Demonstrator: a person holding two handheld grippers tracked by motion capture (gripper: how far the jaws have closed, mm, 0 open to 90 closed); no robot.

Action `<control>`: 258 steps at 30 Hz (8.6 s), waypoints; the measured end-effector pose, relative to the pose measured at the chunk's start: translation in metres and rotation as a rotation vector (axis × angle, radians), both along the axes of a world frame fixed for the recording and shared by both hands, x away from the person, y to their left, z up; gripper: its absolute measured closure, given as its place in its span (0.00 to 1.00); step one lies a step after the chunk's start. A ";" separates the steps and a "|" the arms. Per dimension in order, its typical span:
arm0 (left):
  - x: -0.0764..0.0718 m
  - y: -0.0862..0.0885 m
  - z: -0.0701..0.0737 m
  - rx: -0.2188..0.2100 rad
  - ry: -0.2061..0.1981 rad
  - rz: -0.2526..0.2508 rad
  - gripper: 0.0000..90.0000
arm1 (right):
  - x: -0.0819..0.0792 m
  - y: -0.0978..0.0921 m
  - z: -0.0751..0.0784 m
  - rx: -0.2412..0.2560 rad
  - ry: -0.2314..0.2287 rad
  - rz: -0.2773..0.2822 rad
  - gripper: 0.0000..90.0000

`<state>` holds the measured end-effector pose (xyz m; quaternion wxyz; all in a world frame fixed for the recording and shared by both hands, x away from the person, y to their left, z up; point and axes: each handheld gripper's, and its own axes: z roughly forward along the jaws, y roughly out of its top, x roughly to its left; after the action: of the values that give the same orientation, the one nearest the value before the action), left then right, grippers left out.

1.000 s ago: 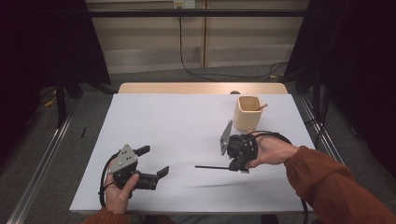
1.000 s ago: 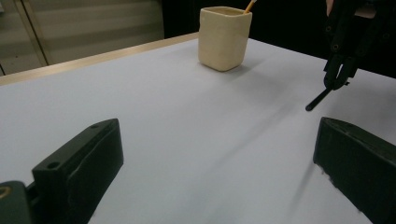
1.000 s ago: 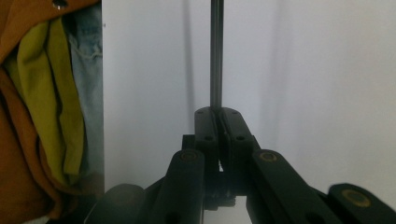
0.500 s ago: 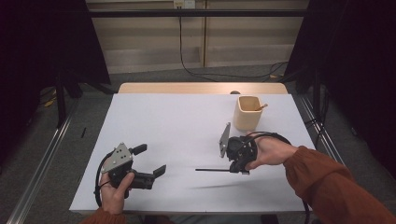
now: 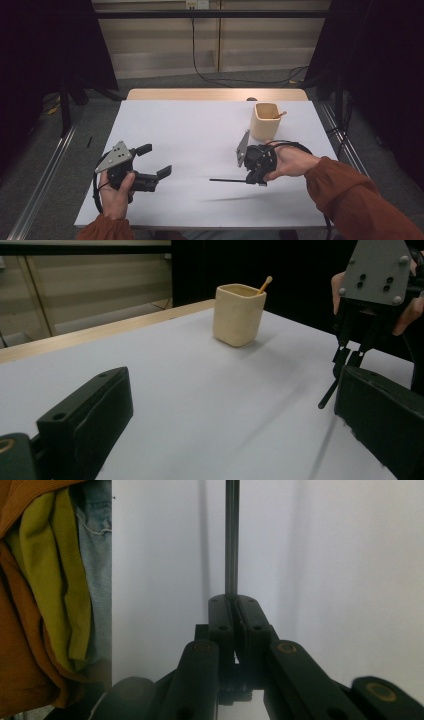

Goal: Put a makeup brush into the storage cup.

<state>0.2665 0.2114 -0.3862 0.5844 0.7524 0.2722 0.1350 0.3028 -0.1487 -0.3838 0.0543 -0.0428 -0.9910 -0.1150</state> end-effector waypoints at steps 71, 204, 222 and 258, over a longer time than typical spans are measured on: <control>0.036 -0.144 -0.007 0.672 0.272 -0.602 0.09 | -0.001 0.010 -0.008 -0.055 0.018 0.043 0.96; 0.038 -0.125 -0.025 0.529 0.390 -0.597 0.95 | -0.009 -0.049 -0.016 0.715 -0.160 -0.290 0.10; 0.038 -0.106 -0.032 0.451 0.389 -0.524 0.95 | -0.028 -0.075 -0.018 0.881 -0.233 -0.399 0.07; 0.015 -0.054 -0.035 0.197 0.270 -0.376 0.95 | -0.053 -0.114 -0.031 0.976 -0.220 -0.526 0.03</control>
<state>0.2812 0.1571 -0.4214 0.4816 0.8543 0.1886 -0.0518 0.2501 -0.2628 -0.4144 -0.0663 -0.2458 -0.7787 -0.5735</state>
